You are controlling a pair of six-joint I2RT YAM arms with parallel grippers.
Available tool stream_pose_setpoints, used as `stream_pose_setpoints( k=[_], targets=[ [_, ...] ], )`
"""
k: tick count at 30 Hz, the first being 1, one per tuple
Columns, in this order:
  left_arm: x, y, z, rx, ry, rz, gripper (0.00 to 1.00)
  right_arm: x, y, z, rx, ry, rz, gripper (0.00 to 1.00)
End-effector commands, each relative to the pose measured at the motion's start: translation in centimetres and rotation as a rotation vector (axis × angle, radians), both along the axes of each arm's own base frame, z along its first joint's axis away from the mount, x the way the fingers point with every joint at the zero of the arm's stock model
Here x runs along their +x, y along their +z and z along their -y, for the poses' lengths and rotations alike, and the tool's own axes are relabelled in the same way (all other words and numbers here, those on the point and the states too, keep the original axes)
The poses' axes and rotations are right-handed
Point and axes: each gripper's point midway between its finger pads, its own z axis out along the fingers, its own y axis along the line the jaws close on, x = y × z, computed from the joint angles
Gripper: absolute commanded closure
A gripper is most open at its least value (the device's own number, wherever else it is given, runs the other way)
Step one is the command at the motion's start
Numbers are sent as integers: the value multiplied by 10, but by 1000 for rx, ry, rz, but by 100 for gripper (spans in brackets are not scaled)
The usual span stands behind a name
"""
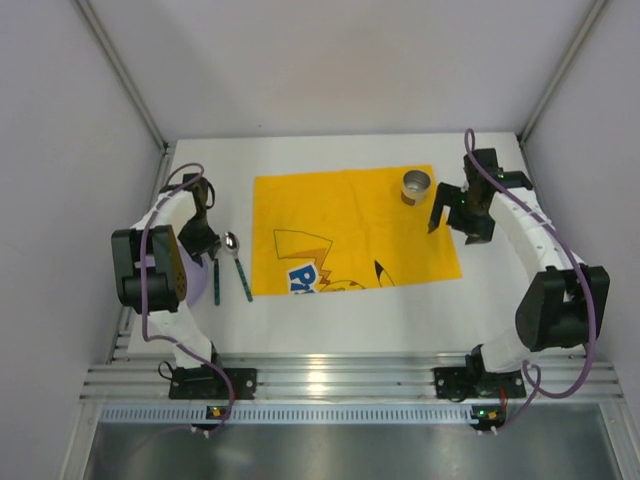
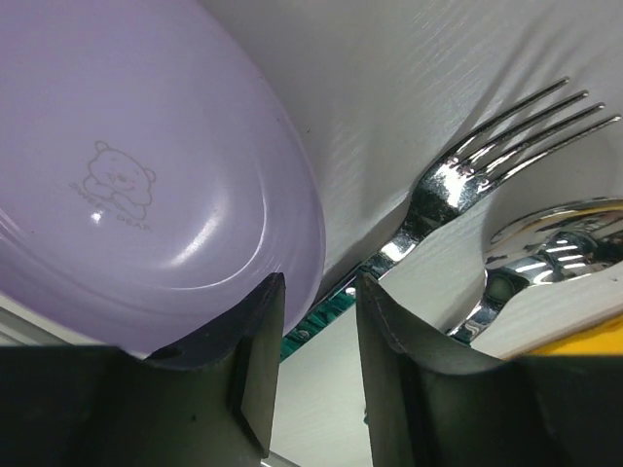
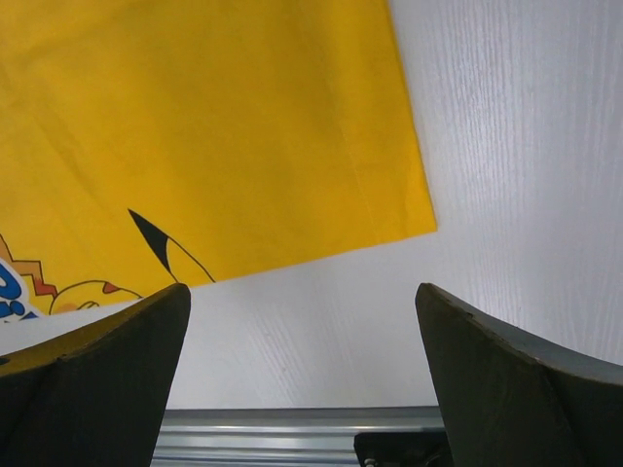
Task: Set the dinner table for one person
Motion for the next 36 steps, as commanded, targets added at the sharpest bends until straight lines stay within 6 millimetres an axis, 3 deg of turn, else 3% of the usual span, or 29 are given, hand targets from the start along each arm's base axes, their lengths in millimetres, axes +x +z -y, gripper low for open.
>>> stream_pose_setpoints(
  k=[1, 4, 9, 11, 14, 16, 18, 19, 21, 22, 23, 24, 25, 26, 27, 28, 29, 30, 31, 33, 36],
  targets=[
    [-1, -11, -8, 37, -2, -11, 60, 2, 22, 7, -5, 6, 99, 0],
    [-4, -21, -9, 28, 3, -42, 74, 1, 21, 6, 1, 9, 97, 0],
    [-7, -35, -12, 11, 5, -72, 83, 4, 20, 6, -1, 17, 85, 0],
    [-7, -33, -13, 14, 1, -77, 100, 5, 21, 5, 5, 20, 81, 0],
    [-3, -11, -10, 37, -32, -64, 100, 5, 23, 3, 12, 23, 84, 0],
    [11, 25, -11, 117, -63, -3, 100, 2, 23, 1, 23, 28, 81, 0],
    [22, 56, 9, 120, -110, 42, 100, -2, 20, 0, 26, 28, 74, 0],
    [27, 68, 36, 113, -178, 70, 100, -4, 20, 0, 28, 29, 78, 0],
    [38, 96, 69, 78, -219, 129, 100, -9, 16, 1, 22, 18, 66, 0],
    [41, 99, 101, 62, -288, 137, 100, -10, 17, 2, 23, 12, 70, 0],
    [43, 105, 120, 41, -316, 150, 100, -12, 17, 2, 26, 6, 68, 0],
    [54, 120, 144, -1, -326, 204, 100, -16, 15, 1, 33, -10, 56, 0],
    [48, 113, 182, -49, -392, 171, 100, -19, 17, 0, 37, -18, 55, 0],
    [49, 112, 204, -78, -424, 171, 100, -22, 16, 0, 42, -28, 49, 0],
    [59, 131, 230, -111, -456, 233, 100, -26, 17, -1, 48, -46, 43, 0],
    [51, 116, 265, -108, -538, 186, 100, -29, 20, -1, 52, -53, 54, 0],
    [52, 117, 287, -126, -586, 198, 100, -33, 18, 0, 50, -61, 49, 0],
    [58, 133, 310, -148, -638, 253, 100, -36, 19, 0, 52, -68, 50, 0],
    [49, 116, 341, -163, -704, 219, 100, -40, 22, 0, 52, -69, 62, 0],
    [51, 117, 376, -206, -767, 262, 100, -47, 21, 2, 46, -71, 57, 0],
    [47, 91, 424, -259, -841, 277, 100, -60, 23, 3, 47, -74, 59, 0]
  ],
)
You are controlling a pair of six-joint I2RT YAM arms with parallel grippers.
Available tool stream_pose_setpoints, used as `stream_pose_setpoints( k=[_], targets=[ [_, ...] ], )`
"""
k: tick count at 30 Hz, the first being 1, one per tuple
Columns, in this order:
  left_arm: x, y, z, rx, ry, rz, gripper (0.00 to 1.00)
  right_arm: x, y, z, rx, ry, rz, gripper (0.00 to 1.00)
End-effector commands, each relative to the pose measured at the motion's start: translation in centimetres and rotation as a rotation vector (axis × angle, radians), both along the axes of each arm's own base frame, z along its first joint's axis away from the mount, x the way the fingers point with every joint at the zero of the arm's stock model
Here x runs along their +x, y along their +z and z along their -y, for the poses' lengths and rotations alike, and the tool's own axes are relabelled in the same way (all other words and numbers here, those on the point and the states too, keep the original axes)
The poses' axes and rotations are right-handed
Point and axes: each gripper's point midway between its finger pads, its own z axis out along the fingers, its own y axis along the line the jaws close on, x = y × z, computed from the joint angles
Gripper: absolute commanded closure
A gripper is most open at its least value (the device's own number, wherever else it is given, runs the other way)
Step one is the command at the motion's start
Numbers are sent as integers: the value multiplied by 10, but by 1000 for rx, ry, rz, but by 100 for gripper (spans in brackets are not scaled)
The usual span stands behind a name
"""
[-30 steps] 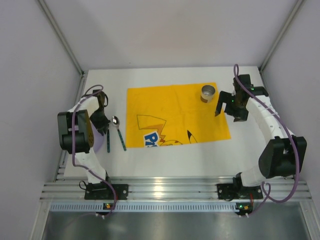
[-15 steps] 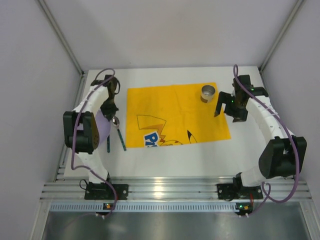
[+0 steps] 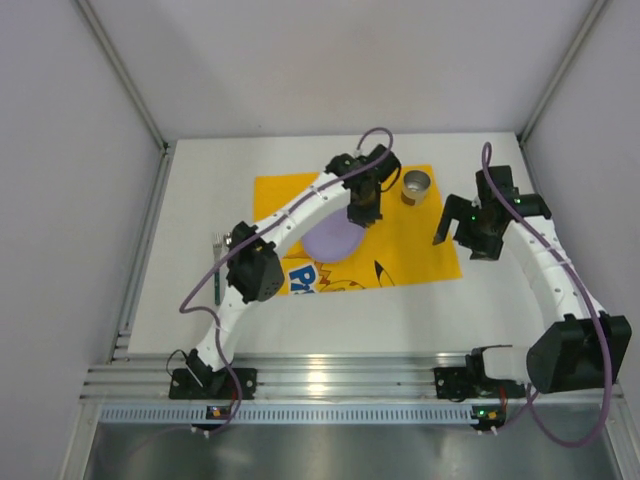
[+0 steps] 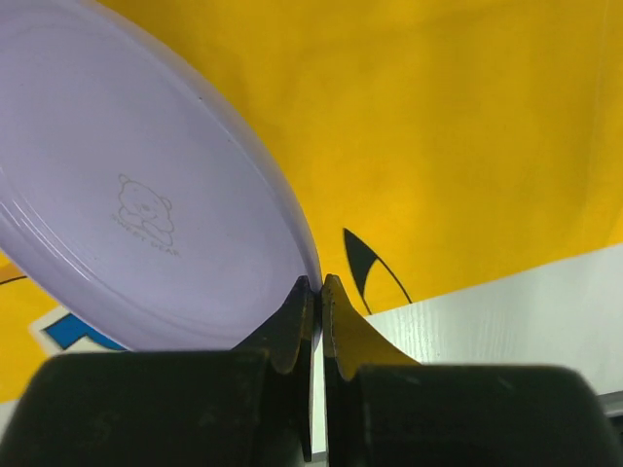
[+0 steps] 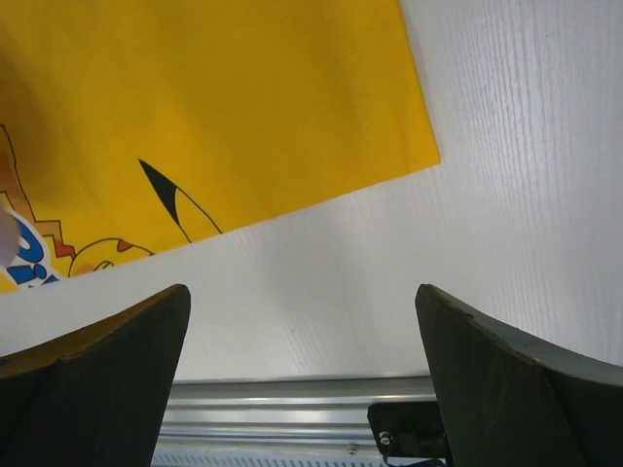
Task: Set the dinner table for one person
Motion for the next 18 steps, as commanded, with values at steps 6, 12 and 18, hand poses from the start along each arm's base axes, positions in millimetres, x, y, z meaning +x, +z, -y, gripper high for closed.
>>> stream_pose_setpoints(
  k=[6, 12, 18],
  targets=[
    [0, -48, 47, 19, -89, 22, 100, -35, 12, 3, 8, -18, 35, 0],
    [20, -54, 64, 8, -80, 122, 100, -47, 15, 4, 1, -1, 32, 0],
    [38, -51, 73, -21, -51, 192, 67, -52, 13, -3, 6, 34, 30, 0]
  ],
)
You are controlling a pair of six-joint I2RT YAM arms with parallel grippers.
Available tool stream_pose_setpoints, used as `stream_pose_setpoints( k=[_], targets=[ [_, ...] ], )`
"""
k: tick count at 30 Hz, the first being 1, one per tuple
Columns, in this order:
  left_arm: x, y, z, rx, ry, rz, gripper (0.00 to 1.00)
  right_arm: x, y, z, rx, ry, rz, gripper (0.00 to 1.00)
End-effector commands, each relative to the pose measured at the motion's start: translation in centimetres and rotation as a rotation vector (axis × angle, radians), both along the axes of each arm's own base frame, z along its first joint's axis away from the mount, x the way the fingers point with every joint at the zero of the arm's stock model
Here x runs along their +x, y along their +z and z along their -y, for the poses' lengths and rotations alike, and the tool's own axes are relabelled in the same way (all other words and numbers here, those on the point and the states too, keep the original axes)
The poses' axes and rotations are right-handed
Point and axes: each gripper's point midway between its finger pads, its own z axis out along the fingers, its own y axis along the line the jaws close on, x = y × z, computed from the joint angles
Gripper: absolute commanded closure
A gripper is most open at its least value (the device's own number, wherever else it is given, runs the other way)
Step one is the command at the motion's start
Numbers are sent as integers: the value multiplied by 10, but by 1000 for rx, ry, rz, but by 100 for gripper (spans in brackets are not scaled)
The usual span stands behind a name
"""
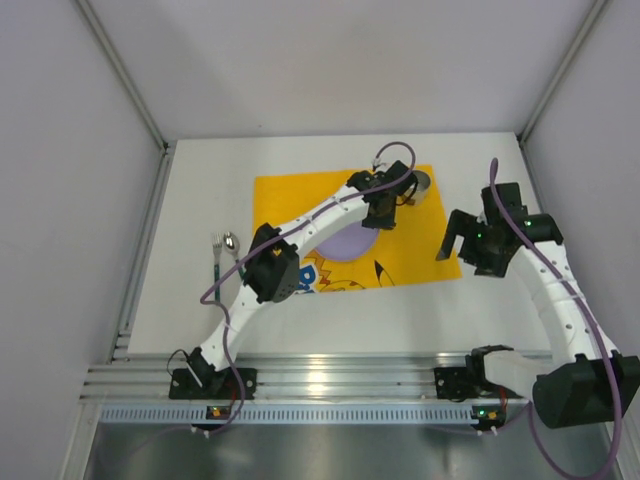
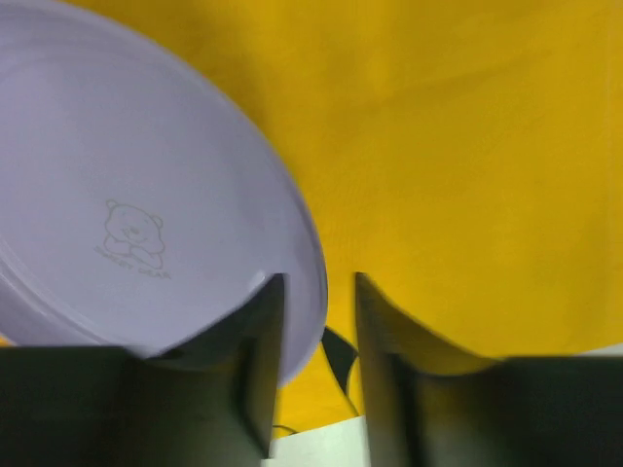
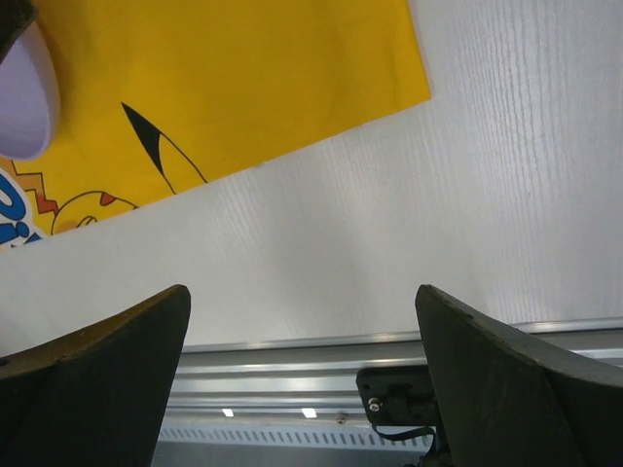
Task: Set the dinner table for one person
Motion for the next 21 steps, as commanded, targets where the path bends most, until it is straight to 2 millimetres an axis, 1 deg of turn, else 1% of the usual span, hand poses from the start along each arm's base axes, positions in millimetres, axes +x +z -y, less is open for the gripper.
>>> stream_pose_setpoints(
  k=[1, 2, 3, 4, 5, 6, 7, 8, 9, 10, 11, 12, 13, 14, 15, 16, 17, 18, 19, 20, 21],
  targets=[
    [27, 12, 25, -94, 16, 106, 54, -6, 3, -4, -2, 30, 10, 0],
    [27, 13, 23, -91, 24, 107, 28, -6, 3, -5, -1, 35, 13, 0],
    [27, 27, 22, -106, 35, 126, 17, -7, 3, -6, 1, 37, 12, 0],
    [28, 38, 20, -113, 44, 143, 11, -6, 4, -6, 1, 40, 15, 0],
    [31, 54, 16, -122, 59, 175, 2, -7, 3, -6, 0, 41, 14, 0],
    [35, 95, 5, -136, 84, 258, 2, -8, 3, -7, 1, 42, 17, 0],
    [39, 114, -6, -130, 105, 305, 2, -8, 3, -7, 2, 40, 21, 0],
    [39, 146, -26, -121, 126, 371, 2, -9, 1, -7, 4, 40, 17, 0],
    [45, 159, -48, -109, 167, 394, 2, -10, 2, -8, 9, 43, 21, 0],
    [46, 165, -68, -92, 200, 397, 2, -9, 3, -8, 12, 41, 28, 0],
    [42, 146, -94, -44, 251, 348, 2, -9, 3, -9, 16, 43, 27, 0],
    [43, 158, -147, -16, 357, 339, 3, -9, 4, -9, 19, 45, 36, 0],
    [37, 148, -178, 17, 433, 296, 4, -8, 6, -10, 21, 47, 44, 0],
    [13, 125, -216, 49, 518, 216, 5, -6, 8, -11, 29, 51, 53, 0],
    [12, 113, -255, 27, 602, 162, 6, -6, 8, -13, 34, 53, 56, 0],
    [3, 98, -274, 11, 632, 120, 8, -5, 8, -14, 42, 55, 59, 0],
    [-25, 53, -298, 72, 622, 17, 8, -3, 8, -18, 62, 66, 66, 0],
    [-18, 65, -318, -13, 655, 80, 9, -2, 7, -20, 74, 68, 63, 0],
    [-28, 52, -320, -44, 626, 36, 12, -1, 6, -23, 86, 70, 61, 0],
    [-45, 30, -330, -6, 599, -8, 13, 0, 7, -26, 103, 74, 63, 0],
    [-50, 26, -337, -9, 598, -16, 14, 2, 6, -29, 109, 80, 65, 0]
  ],
)
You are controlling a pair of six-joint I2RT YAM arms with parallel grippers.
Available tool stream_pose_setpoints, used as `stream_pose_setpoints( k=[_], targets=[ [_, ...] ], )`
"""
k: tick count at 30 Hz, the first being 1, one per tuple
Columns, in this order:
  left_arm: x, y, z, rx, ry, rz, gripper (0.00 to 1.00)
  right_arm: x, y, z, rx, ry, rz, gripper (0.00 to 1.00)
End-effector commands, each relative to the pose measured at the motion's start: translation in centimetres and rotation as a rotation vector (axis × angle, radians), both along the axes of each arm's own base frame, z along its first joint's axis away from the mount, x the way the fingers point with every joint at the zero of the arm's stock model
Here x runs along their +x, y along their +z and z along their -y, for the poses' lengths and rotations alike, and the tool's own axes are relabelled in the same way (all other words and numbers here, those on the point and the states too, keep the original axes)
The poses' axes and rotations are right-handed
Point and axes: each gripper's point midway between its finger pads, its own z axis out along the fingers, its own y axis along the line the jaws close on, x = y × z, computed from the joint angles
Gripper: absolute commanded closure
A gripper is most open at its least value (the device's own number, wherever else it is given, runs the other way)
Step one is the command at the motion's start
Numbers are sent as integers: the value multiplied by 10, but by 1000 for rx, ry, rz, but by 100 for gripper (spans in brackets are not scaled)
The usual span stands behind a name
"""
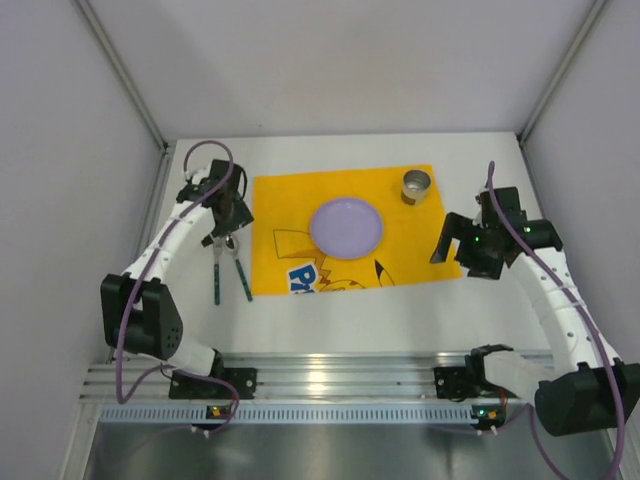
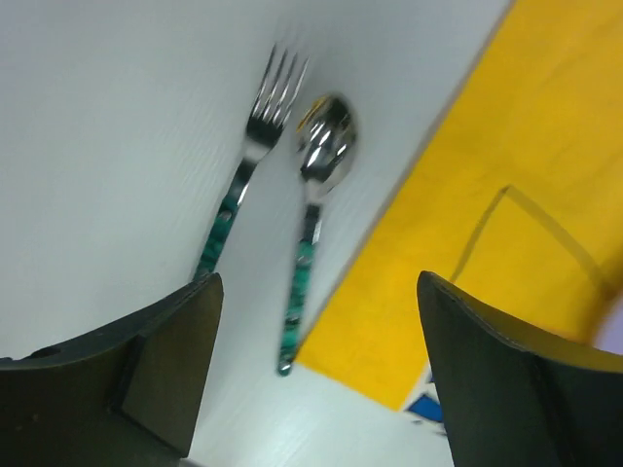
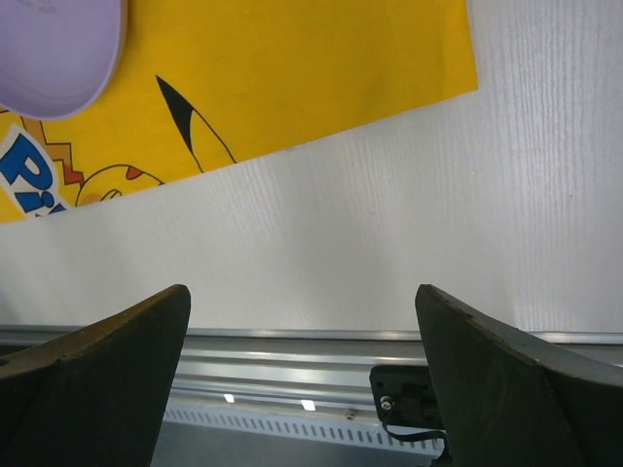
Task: Set the dinner table for one person
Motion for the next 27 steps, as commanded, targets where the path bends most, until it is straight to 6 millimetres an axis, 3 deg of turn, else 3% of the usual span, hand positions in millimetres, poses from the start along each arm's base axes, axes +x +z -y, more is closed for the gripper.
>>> stream_pose_setpoints(
  k=[1, 3, 8, 17, 21, 25, 27],
  targets=[
    [-32, -50, 24, -85, -161, -119, 16, 13, 9, -15, 59, 27, 57, 0],
    [-46, -69, 24, -94, -178, -174, 20, 17, 10, -17, 58, 34, 57, 0],
    [-58, -100, 27, -111, -182, -265, 21, 26, 18, -20, 53, 55, 70, 0],
    [-54, -119, 7, -52, -151, -312, 28, 22, 19, -20, 24, 74, 54, 0],
    [-52, -131, -5, -34, -130, -340, 37, 22, 19, -19, 7, 79, 42, 0],
    [-51, -146, -15, -15, -113, -367, 58, 24, 21, -16, -20, 86, 37, 0],
    [-52, -156, -20, -23, -96, -386, 59, 24, 20, -15, -31, 85, 26, 0]
  ],
)
